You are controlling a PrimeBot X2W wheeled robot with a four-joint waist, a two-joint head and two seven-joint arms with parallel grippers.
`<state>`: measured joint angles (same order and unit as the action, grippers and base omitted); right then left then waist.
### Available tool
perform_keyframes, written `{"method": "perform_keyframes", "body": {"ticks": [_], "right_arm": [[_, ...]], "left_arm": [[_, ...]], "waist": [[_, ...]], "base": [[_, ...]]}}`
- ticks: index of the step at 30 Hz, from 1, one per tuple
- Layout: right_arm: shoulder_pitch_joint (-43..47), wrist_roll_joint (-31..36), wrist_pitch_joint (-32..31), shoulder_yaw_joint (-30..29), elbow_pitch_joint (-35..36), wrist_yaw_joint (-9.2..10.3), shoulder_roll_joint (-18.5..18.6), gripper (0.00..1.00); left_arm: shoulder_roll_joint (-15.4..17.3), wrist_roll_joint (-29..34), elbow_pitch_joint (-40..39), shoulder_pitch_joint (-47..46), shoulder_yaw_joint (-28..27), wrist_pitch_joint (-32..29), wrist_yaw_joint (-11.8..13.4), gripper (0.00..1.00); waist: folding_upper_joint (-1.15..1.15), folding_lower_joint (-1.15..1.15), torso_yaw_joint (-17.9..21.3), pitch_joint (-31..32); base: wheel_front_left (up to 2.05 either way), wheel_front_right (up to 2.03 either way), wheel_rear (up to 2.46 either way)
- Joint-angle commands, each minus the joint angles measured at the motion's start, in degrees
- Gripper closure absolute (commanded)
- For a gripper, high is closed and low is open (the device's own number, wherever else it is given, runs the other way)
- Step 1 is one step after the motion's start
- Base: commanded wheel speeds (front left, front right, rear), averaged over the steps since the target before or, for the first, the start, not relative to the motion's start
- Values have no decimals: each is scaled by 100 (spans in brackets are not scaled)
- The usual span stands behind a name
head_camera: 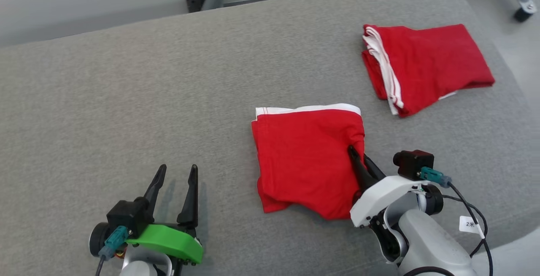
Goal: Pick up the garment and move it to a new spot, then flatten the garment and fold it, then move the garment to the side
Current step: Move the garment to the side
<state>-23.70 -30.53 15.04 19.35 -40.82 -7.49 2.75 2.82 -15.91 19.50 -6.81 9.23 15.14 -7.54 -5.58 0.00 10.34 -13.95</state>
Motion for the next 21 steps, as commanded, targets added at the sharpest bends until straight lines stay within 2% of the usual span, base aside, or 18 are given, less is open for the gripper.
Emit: {"method": "perform_keyframes", "body": {"ticks": [1, 10, 15, 21], "right_arm": [[79, 15, 1, 46, 19, 2, 18, 100], [-4, -33, 1, 236, 111, 2, 16, 100], [-222, 132, 1, 247, 237, 2, 13, 100], [-855, 537, 1, 492, 571, 2, 254, 100]], "left_arm": [[17, 52, -12, -132, -1, -7, 9, 0], [19, 123, -48, -335, 94, -6, 9, 0], [21, 199, -77, -485, 136, -7, 9, 0], [46, 292, -56, -690, 213, -7, 9, 0]], "waist": [[0, 0, 1051, -21], [0, 0, 1487, -280], [0, 0, 1435, -559], [0, 0, 1154, -923]], "base": [[0, 0, 0], [0, 0, 0], [0, 0, 0], [0, 0, 0]]}}
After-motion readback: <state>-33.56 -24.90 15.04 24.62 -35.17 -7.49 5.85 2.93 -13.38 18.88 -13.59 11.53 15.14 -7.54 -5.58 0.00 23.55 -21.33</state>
